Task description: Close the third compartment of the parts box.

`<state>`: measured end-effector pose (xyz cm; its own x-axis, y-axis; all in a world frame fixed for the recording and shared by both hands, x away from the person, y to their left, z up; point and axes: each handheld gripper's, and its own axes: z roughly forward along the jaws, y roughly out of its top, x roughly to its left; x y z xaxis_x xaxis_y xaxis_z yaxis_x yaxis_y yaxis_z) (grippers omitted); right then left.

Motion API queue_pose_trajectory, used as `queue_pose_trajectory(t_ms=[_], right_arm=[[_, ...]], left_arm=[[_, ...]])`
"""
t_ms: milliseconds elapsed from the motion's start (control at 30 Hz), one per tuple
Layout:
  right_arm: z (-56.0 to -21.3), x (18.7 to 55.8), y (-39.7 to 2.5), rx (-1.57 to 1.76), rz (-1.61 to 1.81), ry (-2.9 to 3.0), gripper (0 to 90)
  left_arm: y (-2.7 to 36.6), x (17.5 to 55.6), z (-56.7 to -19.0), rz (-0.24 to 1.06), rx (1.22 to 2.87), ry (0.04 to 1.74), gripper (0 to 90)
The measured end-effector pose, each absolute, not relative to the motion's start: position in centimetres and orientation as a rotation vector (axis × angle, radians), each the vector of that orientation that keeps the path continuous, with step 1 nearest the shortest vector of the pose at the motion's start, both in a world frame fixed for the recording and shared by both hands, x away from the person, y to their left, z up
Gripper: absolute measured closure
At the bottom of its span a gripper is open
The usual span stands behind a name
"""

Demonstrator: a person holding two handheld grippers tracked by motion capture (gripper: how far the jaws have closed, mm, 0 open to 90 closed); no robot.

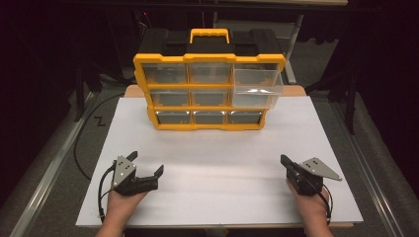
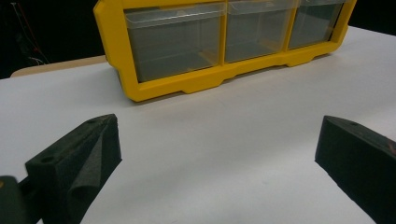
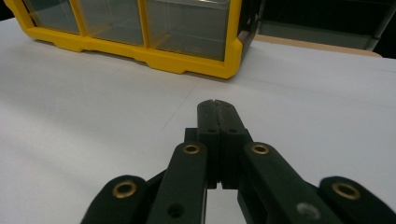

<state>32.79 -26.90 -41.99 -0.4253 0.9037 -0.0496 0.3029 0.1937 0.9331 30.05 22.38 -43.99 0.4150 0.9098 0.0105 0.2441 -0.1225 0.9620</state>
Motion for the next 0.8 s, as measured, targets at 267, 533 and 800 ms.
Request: queue_pose_trajectory(t_ms=[267, 533, 800], right_arm=[[-42.0, 32.9, -26.2, 1.094, 1.238, 1.868, 90.0], [-41.9, 33.3, -24.8, 1.061, 1.283, 1.883, 90.0], [-41.4, 33.7, -23.0, 1.007, 1.305, 1.885, 90.0]], left_arm=[[22.4, 30.0, -44.1, 0.794, 1.623, 1.037, 1.8], [22.4, 29.9, -44.0, 0.796, 1.618, 1.031, 1.7], [22.5, 29.8, -44.0, 0.798, 1.621, 1.037, 0.4]])
